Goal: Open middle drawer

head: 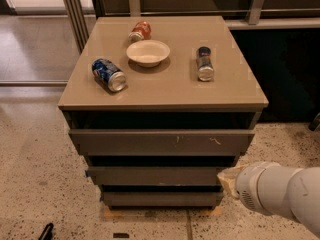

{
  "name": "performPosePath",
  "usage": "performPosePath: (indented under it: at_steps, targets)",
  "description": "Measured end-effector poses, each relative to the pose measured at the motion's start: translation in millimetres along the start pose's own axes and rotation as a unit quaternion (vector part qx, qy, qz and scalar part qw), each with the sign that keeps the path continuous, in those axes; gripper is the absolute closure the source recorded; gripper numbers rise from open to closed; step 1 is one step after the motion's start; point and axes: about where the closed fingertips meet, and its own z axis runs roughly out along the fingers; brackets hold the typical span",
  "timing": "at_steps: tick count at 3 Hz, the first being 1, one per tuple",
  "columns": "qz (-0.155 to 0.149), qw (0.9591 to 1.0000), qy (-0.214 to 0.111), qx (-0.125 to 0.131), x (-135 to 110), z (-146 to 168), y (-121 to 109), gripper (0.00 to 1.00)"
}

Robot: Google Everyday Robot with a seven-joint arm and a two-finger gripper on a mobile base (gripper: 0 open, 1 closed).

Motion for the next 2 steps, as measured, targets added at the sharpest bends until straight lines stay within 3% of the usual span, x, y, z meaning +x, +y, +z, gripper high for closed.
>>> performPosePath:
  at_steps: [2]
  targets:
    - [0.019,0.9998,-0.006,0.008,7.4,4.9,0.1,1.00]
